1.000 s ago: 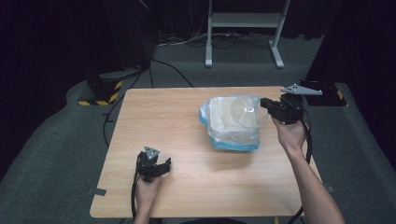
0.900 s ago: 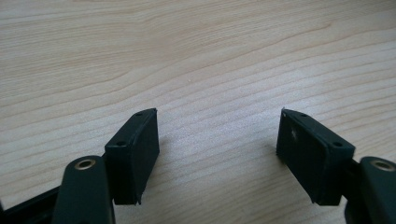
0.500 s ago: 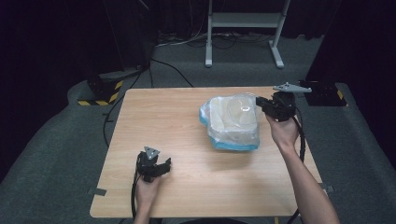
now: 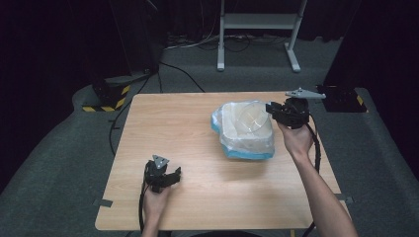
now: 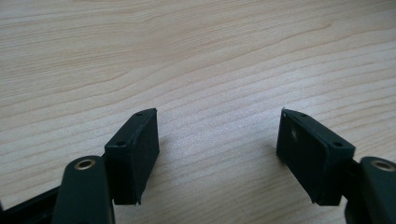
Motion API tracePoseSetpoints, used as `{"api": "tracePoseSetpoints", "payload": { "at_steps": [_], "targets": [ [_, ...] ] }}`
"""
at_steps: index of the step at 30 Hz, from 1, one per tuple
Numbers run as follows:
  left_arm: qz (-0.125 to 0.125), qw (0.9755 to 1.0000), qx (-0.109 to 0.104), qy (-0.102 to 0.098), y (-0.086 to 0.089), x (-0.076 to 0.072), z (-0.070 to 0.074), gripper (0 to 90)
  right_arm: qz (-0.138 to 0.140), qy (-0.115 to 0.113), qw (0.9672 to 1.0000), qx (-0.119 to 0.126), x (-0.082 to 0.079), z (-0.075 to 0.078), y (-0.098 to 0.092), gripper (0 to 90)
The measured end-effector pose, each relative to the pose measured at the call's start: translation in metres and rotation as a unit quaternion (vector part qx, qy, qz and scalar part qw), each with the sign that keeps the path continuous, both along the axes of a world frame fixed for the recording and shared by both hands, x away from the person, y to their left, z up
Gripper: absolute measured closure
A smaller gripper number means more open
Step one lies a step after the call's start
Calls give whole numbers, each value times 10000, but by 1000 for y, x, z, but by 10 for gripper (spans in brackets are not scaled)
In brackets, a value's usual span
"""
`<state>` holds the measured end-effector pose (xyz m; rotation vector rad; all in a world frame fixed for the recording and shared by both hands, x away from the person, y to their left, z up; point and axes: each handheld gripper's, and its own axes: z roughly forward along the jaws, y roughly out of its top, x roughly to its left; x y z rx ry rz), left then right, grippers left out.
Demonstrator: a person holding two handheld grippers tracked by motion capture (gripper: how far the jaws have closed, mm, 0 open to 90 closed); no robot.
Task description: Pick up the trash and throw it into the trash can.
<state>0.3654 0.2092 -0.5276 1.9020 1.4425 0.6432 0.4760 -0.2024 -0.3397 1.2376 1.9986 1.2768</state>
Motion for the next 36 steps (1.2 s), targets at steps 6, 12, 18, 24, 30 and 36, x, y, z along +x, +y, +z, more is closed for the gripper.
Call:
{"api": "tracePoseSetpoints", "payload": {
  "at_steps": [6,12,18,24,30,36],
  "targets": [
    [-3,10000,11,0,0,0,0,294,-24,-165,9998,136,-5,0,-4,577],
    [-2,10000,4,1,0,0,0,293,-39,-259,9995,173,-11,0,-11,536],
    [-2,10000,5,1,0,0,0,293,-4,-363,9991,213,-18,3,-18,528],
    [-2,10000,4,0,0,0,0,293,29,-464,9986,268,-28,6,-25,523],
    [-2,10000,6,1,0,0,0,293,109,-535,9979,352,-37,7,-33,510],
    [-1,10000,4,0,0,0,0,293,106,-579,9974,404,-45,6,-42,505]
  ]
}}
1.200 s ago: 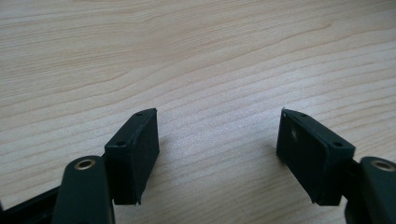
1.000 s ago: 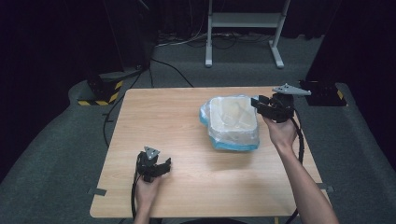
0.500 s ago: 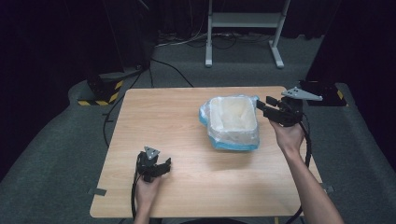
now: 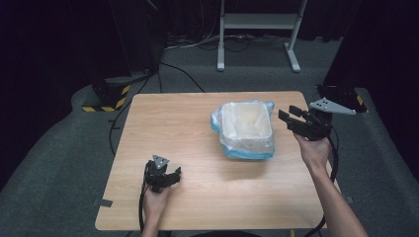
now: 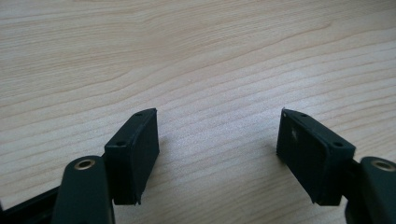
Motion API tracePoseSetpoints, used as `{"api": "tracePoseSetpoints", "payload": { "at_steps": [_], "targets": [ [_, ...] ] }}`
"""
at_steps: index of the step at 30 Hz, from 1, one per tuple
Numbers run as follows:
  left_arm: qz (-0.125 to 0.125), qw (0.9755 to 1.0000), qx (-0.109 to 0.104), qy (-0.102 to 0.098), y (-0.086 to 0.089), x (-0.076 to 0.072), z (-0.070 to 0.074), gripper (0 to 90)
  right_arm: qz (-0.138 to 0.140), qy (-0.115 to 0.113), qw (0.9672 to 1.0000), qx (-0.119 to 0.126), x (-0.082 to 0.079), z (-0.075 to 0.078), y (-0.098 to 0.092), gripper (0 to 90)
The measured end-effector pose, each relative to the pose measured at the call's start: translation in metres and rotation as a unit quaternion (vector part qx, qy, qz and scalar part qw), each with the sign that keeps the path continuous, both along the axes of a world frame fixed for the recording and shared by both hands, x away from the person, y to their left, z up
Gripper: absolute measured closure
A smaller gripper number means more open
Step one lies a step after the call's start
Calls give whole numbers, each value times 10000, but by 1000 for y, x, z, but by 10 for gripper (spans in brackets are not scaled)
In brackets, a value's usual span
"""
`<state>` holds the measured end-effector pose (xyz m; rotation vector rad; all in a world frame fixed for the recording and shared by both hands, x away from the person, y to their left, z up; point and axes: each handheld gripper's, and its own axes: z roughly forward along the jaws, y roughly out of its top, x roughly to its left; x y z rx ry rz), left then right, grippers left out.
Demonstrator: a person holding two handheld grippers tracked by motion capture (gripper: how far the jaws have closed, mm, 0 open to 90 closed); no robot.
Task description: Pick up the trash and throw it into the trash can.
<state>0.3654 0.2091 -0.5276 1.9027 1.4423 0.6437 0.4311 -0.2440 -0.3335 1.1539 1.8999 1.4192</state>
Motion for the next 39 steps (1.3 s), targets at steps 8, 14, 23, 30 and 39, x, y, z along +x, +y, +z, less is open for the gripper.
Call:
{"api": "tracePoseSetpoints", "payload": {
  "at_steps": [8,14,23,30,39],
  "targets": [
    [-2,10000,3,1,0,0,0,293,-48,-80,10000,26,-10,-1,-10,509],
    [-1,10000,4,1,0,0,0,293,-31,-126,9999,-5,-17,-2,-14,509],
    [0,10000,2,0,0,0,0,293,-63,-148,9999,-31,-31,-9,-21,510],
    [-1,10000,3,1,0,0,0,293,-83,-162,9998,-57,-41,-15,-26,512],
    [-1,10000,5,1,0,0,0,293,-113,-143,9998,-88,-57,-26,-32,514]
  ]
}}
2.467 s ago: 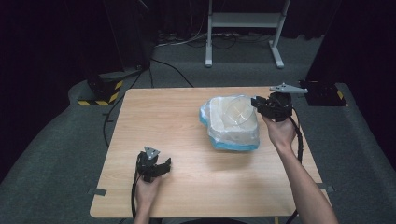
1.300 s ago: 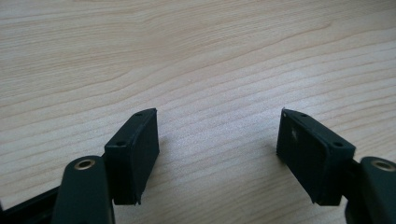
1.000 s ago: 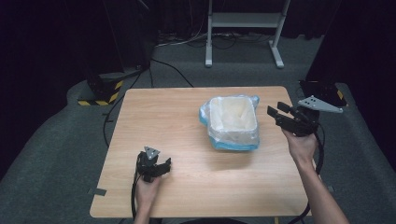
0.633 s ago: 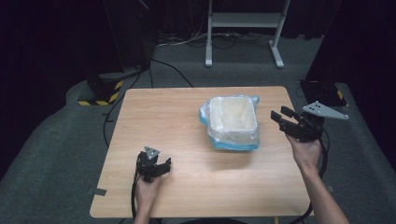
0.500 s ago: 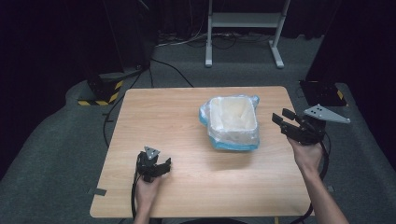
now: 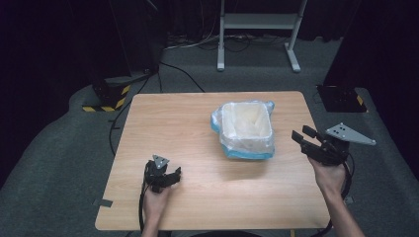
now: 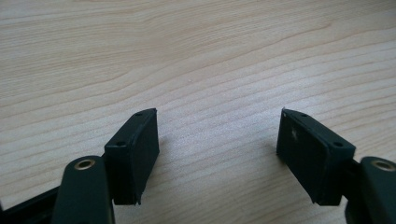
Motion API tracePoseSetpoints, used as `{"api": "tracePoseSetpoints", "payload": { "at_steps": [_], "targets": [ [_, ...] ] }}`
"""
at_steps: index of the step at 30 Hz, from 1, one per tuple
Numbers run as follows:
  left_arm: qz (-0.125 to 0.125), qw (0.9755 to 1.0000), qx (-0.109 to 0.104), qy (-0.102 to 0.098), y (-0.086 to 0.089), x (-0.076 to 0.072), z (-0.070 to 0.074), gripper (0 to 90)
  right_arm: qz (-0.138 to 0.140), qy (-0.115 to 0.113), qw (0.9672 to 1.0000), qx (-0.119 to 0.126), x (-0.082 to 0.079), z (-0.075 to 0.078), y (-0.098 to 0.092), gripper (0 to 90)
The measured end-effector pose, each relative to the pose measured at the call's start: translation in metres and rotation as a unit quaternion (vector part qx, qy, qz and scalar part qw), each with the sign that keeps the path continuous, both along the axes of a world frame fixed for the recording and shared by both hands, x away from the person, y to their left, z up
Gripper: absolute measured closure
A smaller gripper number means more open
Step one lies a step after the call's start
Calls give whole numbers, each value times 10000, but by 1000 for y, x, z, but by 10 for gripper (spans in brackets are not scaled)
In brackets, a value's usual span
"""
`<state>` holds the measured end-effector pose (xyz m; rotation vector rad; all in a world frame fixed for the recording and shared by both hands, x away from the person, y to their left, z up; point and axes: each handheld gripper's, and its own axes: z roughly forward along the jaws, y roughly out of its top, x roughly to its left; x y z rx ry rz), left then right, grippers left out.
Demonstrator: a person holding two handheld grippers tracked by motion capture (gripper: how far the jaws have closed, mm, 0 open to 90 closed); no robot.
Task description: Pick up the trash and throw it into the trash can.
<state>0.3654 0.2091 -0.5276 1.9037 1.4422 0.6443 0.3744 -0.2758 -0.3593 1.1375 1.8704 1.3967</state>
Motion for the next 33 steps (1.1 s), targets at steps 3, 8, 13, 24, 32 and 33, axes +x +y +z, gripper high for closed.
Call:
{"api": "tracePoseSetpoints", "payload": {
  "at_steps": [3,8,13,24,32,33],
  "targets": [
    [-1,10000,1,-1,0,0,0,293,-14,14,10000,21,-4,-4,-3,515],
    [-1,10000,0,0,0,0,0,293,-65,79,9999,49,-9,-12,-7,515],
    [-1,10000,0,-1,0,0,0,293,-134,132,9998,89,-14,-21,-11,515],
    [-2,10000,1,-1,0,0,0,292,-217,265,9994,101,-21,-40,-17,516],
    [-1,10000,0,-1,0,0,0,293,-267,417,9987,102,-22,-56,-19,516],
    [0,10000,0,-2,0,0,0,293,-272,425,9987,99,-22,-58,-19,516]
  ]
}}
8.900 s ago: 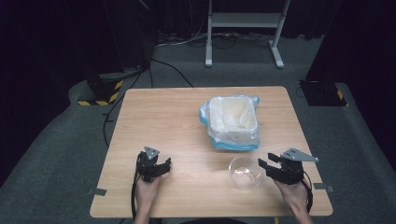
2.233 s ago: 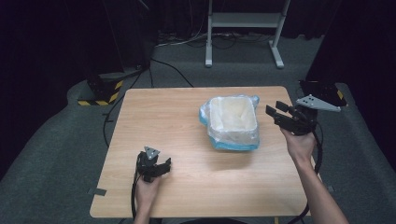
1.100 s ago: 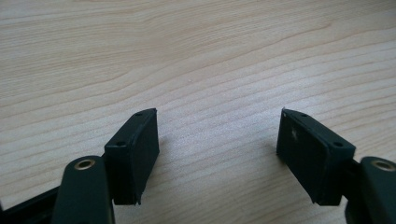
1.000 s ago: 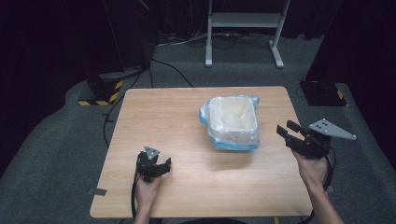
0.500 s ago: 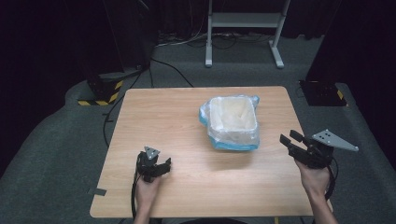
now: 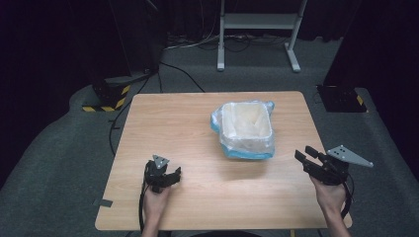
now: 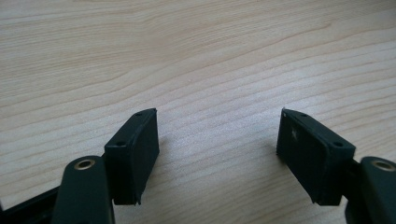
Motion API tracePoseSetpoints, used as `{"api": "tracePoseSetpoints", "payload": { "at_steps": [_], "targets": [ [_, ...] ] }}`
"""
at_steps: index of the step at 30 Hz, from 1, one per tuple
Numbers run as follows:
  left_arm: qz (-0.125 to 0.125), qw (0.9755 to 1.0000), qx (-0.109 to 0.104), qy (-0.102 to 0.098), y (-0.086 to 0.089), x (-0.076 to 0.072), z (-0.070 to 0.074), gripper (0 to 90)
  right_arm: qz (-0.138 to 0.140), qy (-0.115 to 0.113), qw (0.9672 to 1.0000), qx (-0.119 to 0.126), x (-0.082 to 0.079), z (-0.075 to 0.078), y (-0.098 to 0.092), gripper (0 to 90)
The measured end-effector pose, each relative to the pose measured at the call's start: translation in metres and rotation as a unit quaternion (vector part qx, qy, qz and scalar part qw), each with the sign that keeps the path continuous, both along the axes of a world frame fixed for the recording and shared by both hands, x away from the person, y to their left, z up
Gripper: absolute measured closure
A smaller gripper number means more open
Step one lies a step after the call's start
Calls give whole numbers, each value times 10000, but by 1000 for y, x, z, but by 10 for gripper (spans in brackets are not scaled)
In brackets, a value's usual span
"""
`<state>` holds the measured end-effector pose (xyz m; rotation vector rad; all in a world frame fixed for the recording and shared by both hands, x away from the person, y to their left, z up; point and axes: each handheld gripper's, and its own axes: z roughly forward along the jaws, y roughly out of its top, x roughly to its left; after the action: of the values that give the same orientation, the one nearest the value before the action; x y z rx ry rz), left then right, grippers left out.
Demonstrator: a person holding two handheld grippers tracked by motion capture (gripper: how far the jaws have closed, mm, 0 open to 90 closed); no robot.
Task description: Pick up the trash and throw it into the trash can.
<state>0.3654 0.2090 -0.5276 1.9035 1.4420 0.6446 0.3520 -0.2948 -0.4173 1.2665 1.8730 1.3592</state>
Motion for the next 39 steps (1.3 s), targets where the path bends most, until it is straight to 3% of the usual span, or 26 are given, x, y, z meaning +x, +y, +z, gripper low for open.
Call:
{"api": "tracePoseSetpoints", "payload": {
  "at_steps": [8,27,39],
  "targets": [
    [-1,10000,1,0,0,0,0,292,-48,156,9999,-23,1,-17,-1,518],
    [-1,10000,0,1,0,0,0,292,-220,593,9972,-397,7,-63,3,524],
    [1,10000,0,2,0,0,0,292,-290,809,9945,-595,12,-80,8,529]
  ]
}}
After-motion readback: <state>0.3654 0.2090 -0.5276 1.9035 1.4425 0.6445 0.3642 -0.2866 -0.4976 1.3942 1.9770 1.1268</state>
